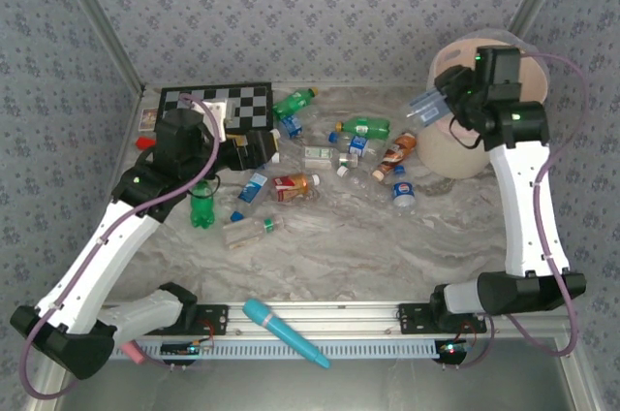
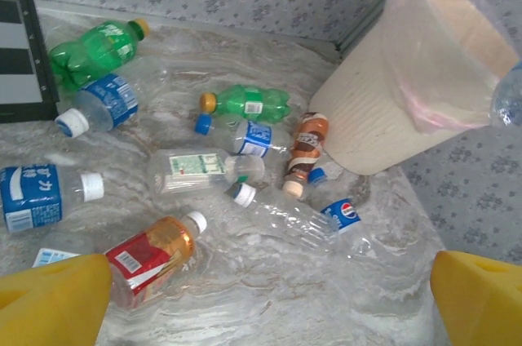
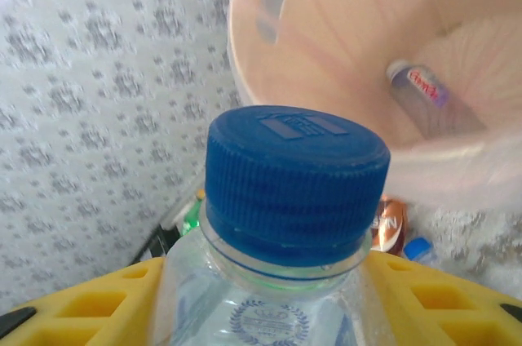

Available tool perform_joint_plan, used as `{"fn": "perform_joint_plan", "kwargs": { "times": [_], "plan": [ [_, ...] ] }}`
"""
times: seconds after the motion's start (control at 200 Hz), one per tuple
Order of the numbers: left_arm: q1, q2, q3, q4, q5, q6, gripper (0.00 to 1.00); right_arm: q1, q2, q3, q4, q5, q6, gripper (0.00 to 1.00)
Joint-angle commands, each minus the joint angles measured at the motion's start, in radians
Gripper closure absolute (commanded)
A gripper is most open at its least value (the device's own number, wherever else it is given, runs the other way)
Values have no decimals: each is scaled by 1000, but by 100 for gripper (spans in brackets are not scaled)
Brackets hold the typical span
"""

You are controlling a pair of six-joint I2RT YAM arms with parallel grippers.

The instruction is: Put the plastic bottles in the bin

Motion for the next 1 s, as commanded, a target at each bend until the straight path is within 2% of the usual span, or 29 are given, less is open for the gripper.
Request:
{"fn": "perform_joint_plan", "kwargs": {
  "times": [0.0, 0.195, 0.405, 0.665, 0.995],
  "plan": [
    [-17, -13, 54, 25, 27, -1, 0, -92, 4, 54, 28, -89, -26, 47],
    [-21, -14, 74, 9, 22, 11, 0, -254, 28, 81, 65, -111, 0, 47],
    [-22, -26, 58, 12, 13, 12, 0, -346, 85, 89, 123, -93, 40, 47],
    [-23, -58, 27, 16, -21, 12, 0, -377, 135, 64, 194, -40, 114, 48],
    [-23, -69, 23, 8, -42, 28, 0, -383, 205, 101, 179, -24, 123, 49]
  ]
}}
